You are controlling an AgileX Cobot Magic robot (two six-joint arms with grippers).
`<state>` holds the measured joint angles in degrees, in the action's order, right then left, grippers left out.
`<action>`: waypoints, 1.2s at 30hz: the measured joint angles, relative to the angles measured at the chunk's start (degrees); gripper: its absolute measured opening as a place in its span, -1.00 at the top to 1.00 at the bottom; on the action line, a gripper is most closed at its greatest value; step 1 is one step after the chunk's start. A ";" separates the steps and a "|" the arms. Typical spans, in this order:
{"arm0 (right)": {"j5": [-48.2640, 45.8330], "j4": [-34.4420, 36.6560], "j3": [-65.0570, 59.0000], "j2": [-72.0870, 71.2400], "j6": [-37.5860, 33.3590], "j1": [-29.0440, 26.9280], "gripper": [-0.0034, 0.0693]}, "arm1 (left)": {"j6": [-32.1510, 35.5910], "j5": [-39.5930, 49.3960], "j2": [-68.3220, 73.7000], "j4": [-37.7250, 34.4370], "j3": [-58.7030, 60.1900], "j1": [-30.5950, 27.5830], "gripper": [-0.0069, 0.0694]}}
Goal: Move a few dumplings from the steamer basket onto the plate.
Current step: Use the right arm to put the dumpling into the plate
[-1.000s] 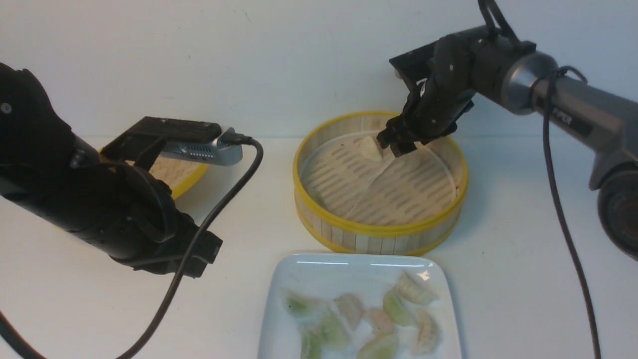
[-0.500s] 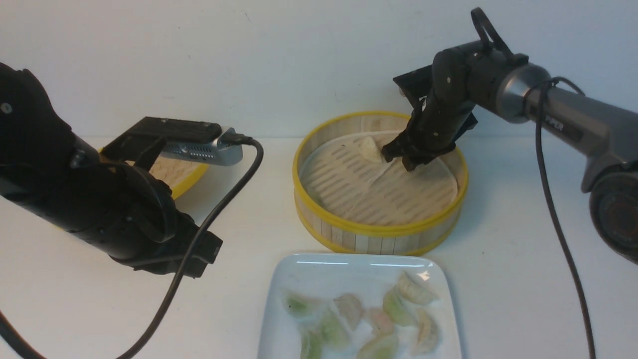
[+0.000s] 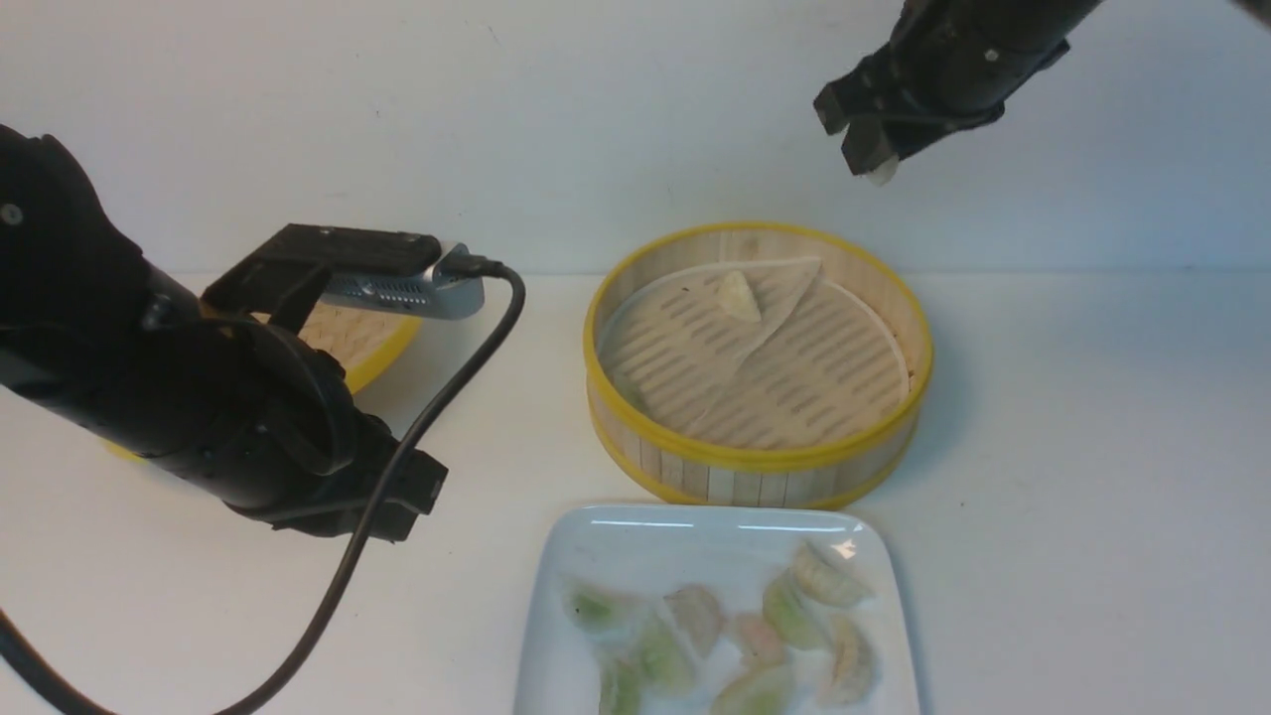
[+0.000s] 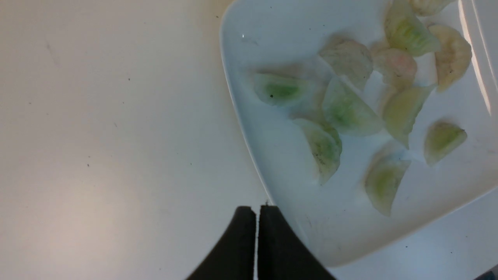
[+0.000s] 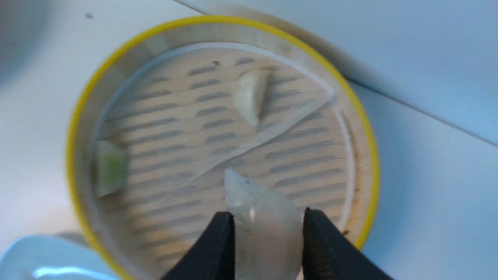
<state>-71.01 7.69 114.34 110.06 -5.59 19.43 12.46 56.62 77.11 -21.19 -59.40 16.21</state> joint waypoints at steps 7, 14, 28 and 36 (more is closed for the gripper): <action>1.59 5.60 -31.06 -16.58 -1.75 6.97 0.34 | 0.00 -0.06 0.00 -0.24 0.00 0.00 0.83; 16.91 6.81 -56.78 -21.66 1.15 15.33 0.34 | 0.00 -0.08 0.00 -0.48 0.00 0.00 0.83; 31.25 7.58 -66.70 -18.08 2.58 17.78 0.20 | 3.55 1.83 8.30 -1.30 -14.19 0.40 0.83; 29.76 6.45 -64.84 -17.77 2.81 17.78 -0.30 | 3.26 6.91 23.22 0.25 -32.95 5.34 0.83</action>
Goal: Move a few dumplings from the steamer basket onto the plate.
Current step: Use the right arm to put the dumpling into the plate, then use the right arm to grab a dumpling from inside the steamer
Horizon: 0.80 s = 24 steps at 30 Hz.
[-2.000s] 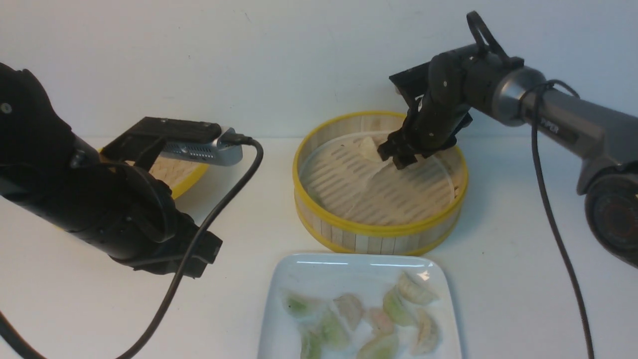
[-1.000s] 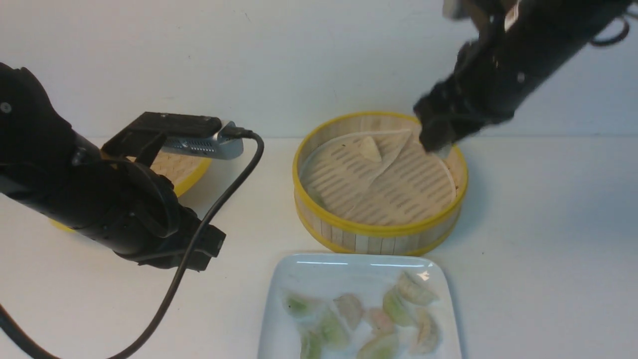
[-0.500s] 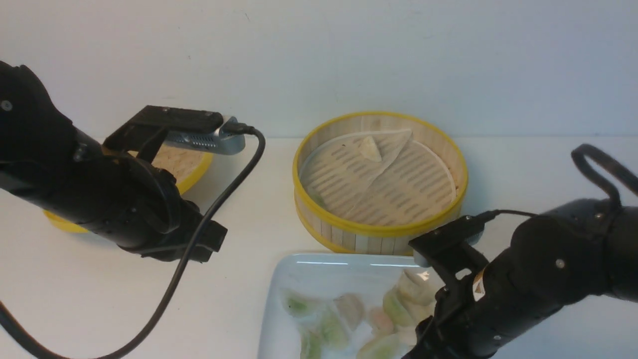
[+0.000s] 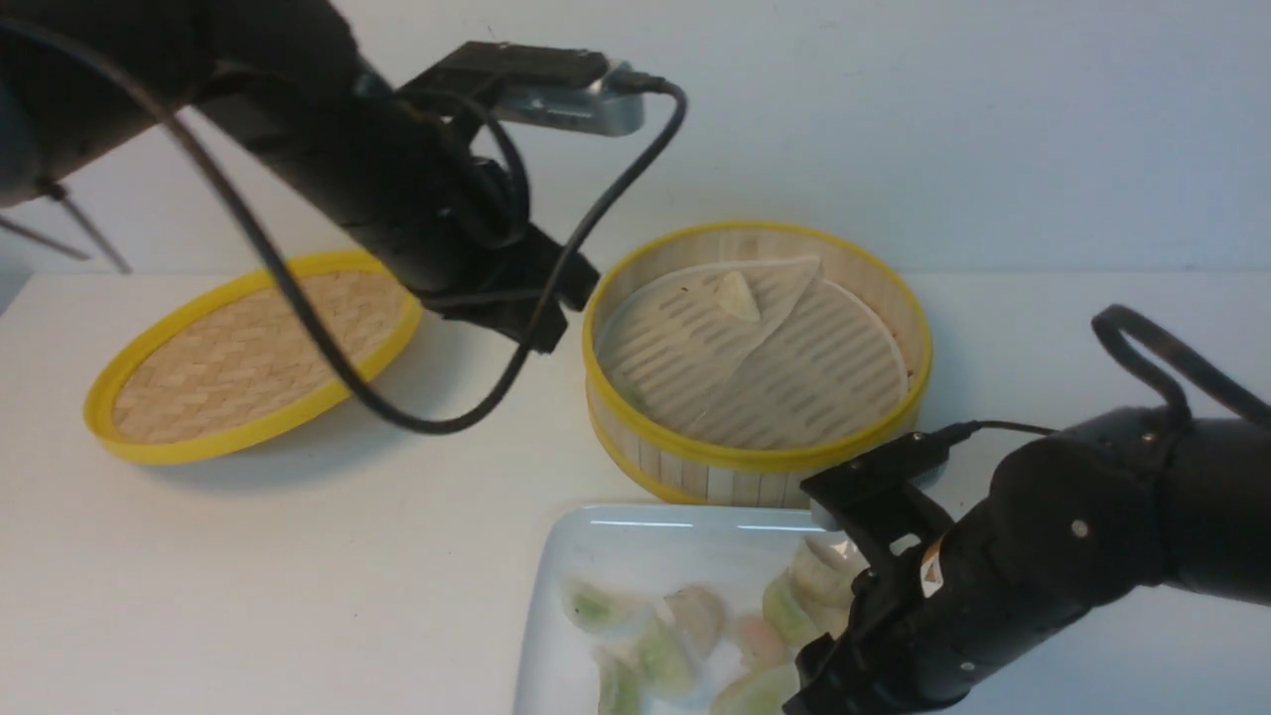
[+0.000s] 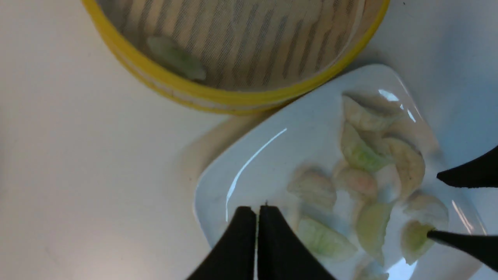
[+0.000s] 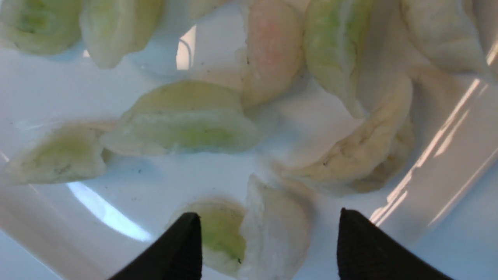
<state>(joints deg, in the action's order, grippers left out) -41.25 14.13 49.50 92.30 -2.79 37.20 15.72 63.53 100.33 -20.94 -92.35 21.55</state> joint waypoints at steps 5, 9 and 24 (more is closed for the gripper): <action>-6.95 -6.32 4.37 -4.11 3.85 0.00 -0.27 | -1.58 5.55 11.04 0.20 -14.72 1.46 0.83; -12.94 -16.18 6.13 -13.36 11.13 -1.60 0.02 | -1.87 6.92 21.25 0.64 -28.67 2.03 0.83; -23.31 -21.29 6.13 -36.68 16.25 -14.39 0.94 | -8.51 -2.40 43.43 5.54 -52.26 3.99 0.21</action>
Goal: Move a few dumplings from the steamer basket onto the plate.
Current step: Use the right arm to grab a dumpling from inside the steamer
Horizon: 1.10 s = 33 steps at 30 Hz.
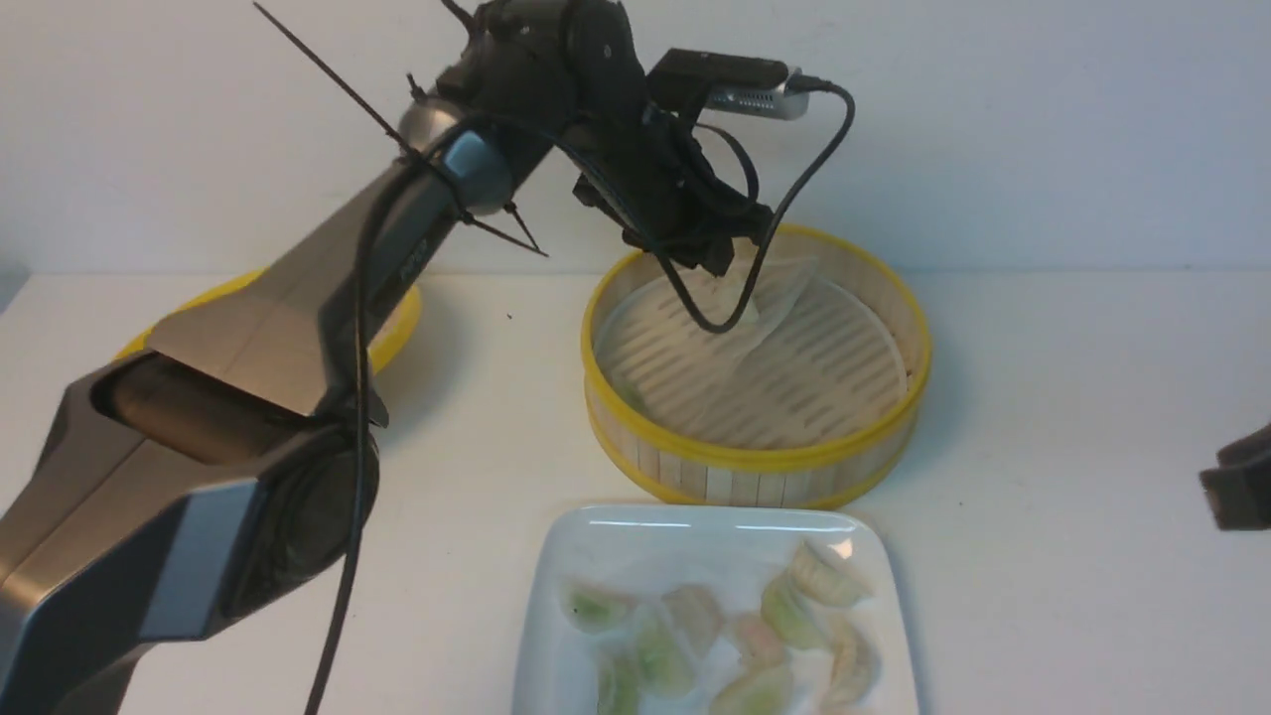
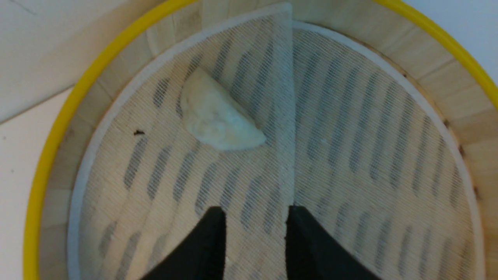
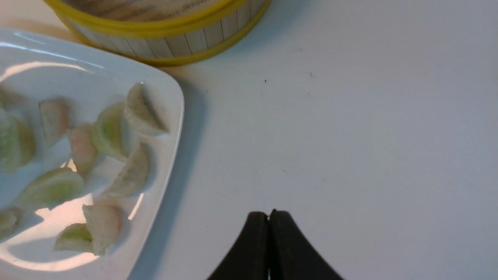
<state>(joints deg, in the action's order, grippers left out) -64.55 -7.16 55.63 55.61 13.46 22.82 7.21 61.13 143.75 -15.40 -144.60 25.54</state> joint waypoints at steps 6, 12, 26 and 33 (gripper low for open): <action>-2.70 0.13 0.00 -1.20 0.00 -0.05 0.95 | 5.24 -1.57 1.75 0.44 0.00 0.00 -0.24; 1.22 -0.06 0.08 -0.87 -0.07 -0.05 0.95 | 2.28 4.54 1.40 0.63 -1.13 -0.26 -0.13; 3.00 16.72 25.98 28.42 -15.62 -5.78 0.95 | -2.92 10.50 -19.22 7.12 4.22 -0.43 0.83; 4.06 20.78 39.69 44.25 -22.51 -6.76 0.95 | -4.53 10.56 -38.74 13.77 35.77 -0.43 0.83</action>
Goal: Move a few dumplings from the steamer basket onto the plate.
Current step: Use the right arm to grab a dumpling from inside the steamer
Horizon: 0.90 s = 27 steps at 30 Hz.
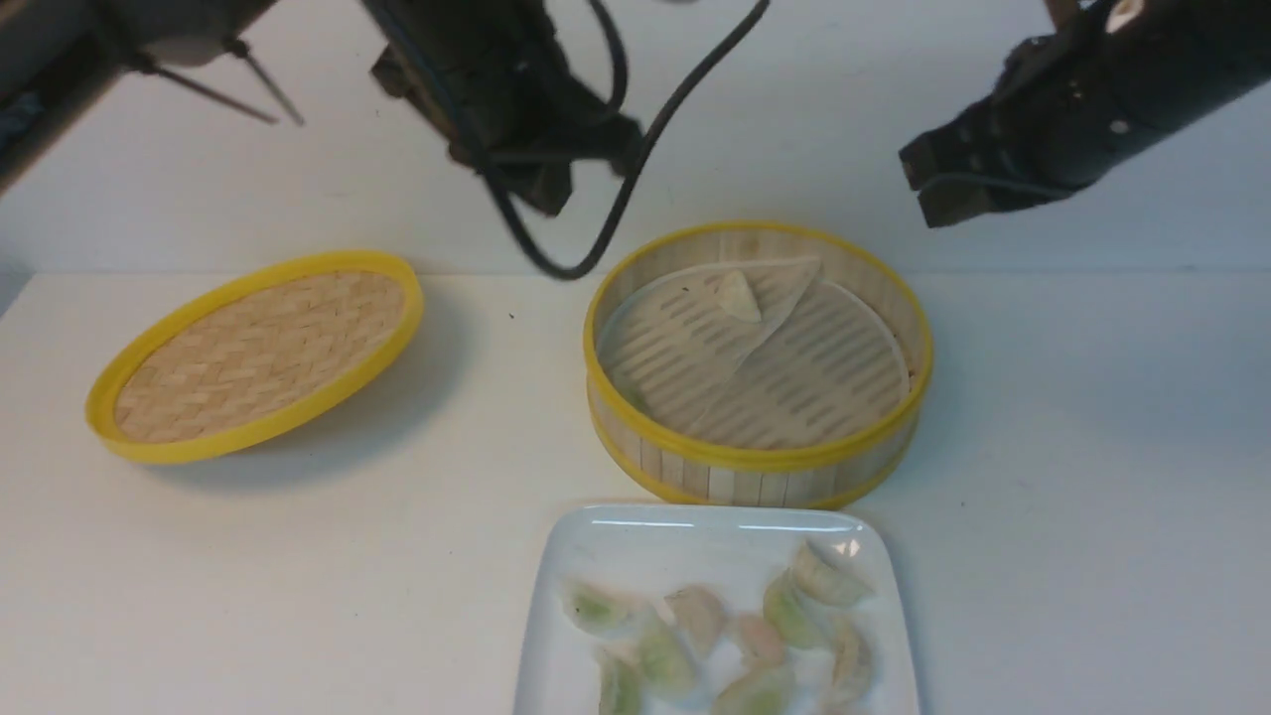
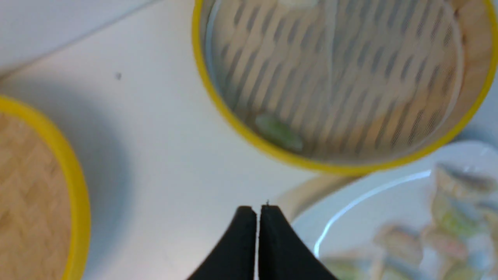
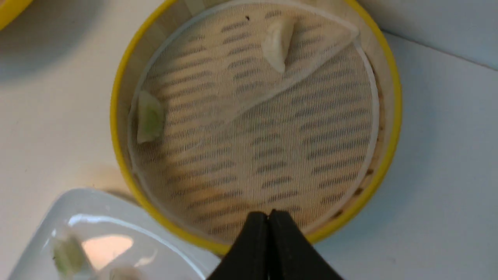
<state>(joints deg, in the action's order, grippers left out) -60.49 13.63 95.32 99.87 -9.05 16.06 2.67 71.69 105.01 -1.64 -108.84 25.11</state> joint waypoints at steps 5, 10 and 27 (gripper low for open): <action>0.11 0.65 11.58 13.95 -0.86 -0.01 0.91 | -2.28 0.00 -13.65 2.11 16.96 0.00 0.83; -0.27 0.11 23.88 26.60 -2.22 1.26 0.67 | -3.86 -0.05 -24.03 1.64 25.02 0.00 0.83; 2.69 -2.42 42.99 48.70 -2.95 3.89 -0.08 | -4.07 0.22 -37.78 2.94 28.04 0.00 0.83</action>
<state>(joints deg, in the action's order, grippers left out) -57.80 11.20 138.30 148.57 -12.00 19.94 -1.39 71.91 67.23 1.30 -80.80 25.11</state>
